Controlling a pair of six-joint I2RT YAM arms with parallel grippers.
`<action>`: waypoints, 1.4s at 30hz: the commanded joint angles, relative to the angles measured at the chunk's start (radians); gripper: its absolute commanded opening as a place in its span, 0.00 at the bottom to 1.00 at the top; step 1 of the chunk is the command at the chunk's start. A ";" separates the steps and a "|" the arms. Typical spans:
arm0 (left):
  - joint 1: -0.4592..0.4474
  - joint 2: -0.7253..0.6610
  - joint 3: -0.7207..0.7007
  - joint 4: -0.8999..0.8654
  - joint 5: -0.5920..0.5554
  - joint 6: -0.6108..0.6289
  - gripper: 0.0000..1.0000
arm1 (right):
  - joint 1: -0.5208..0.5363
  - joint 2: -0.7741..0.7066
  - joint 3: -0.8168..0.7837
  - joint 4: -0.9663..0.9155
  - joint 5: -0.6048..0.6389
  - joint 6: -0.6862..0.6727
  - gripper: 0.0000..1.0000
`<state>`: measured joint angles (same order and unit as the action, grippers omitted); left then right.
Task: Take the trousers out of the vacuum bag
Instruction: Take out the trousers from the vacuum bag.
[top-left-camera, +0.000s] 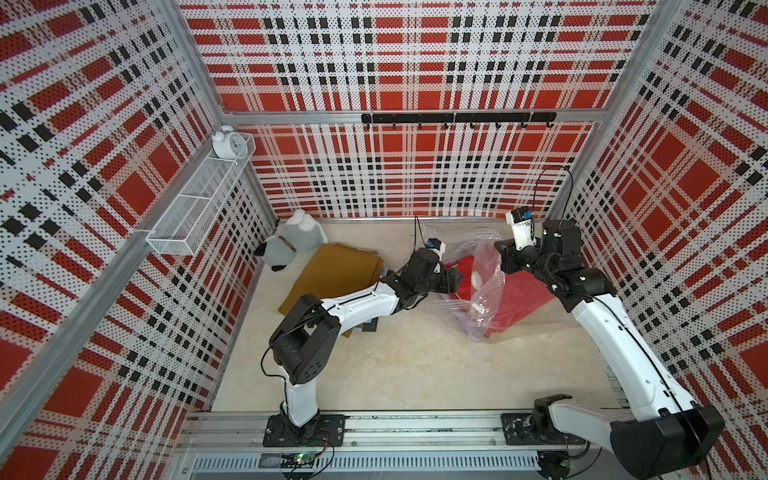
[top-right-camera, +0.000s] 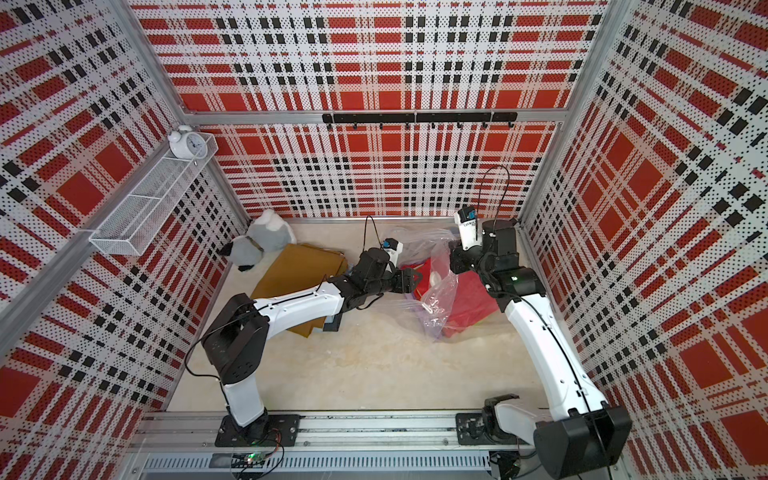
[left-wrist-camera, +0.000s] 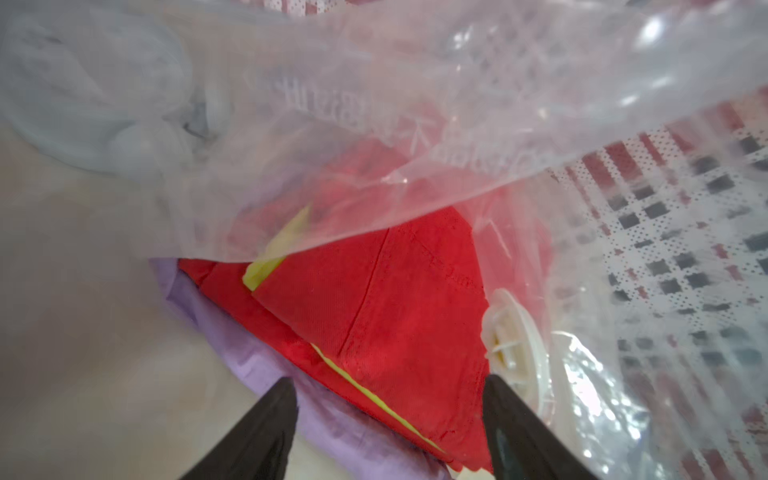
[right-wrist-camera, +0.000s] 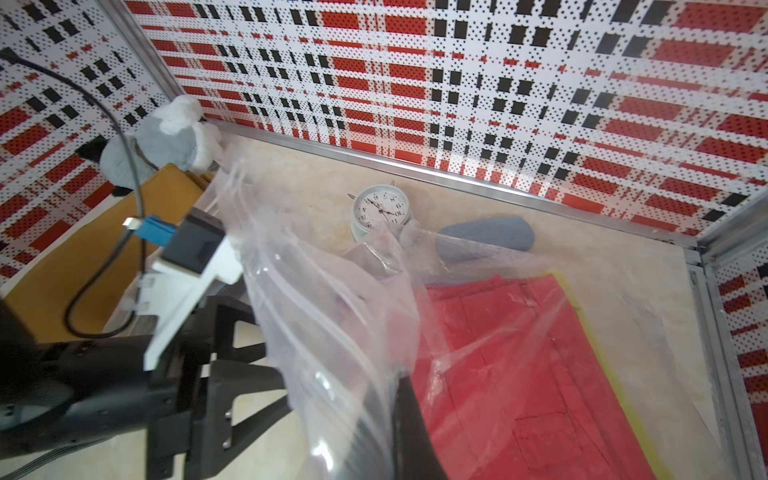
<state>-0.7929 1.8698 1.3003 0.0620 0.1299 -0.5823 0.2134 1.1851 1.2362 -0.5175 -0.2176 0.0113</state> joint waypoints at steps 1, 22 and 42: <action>-0.008 0.047 -0.011 0.080 0.063 -0.064 0.71 | 0.034 -0.032 0.046 0.029 -0.014 -0.044 0.00; -0.045 0.196 0.014 0.122 0.140 -0.149 0.62 | 0.071 -0.018 0.046 0.015 0.027 -0.051 0.00; -0.039 0.194 0.013 0.161 0.162 -0.166 0.06 | 0.071 -0.034 0.009 0.024 0.060 -0.052 0.00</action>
<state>-0.8322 2.0655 1.3003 0.1898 0.2817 -0.7544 0.2794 1.1851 1.2522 -0.5266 -0.1707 -0.0345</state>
